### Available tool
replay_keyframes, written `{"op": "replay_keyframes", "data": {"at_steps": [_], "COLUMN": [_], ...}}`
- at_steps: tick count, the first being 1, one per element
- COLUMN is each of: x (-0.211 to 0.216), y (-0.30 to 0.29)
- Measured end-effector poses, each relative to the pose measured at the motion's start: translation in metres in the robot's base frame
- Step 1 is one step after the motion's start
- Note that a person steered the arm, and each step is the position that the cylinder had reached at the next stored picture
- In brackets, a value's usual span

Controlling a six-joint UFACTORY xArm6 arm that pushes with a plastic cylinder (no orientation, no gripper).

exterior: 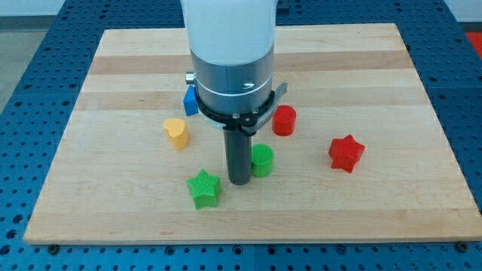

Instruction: Slide the green star below the heart

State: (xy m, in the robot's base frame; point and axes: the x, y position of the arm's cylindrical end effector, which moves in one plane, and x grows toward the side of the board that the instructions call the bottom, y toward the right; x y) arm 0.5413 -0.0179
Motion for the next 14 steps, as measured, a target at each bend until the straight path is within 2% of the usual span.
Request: {"op": "replay_keyframes", "data": {"at_steps": [3,4,7,8,10,11,12,13,14], "x": [0.032,0.031,-0.016,-0.003,0.072,0.063,0.051,0.051,0.019], "y": [-0.004,-0.028,-0.078,-0.067,-0.009,-0.09,-0.129,-0.129,-0.127]}}
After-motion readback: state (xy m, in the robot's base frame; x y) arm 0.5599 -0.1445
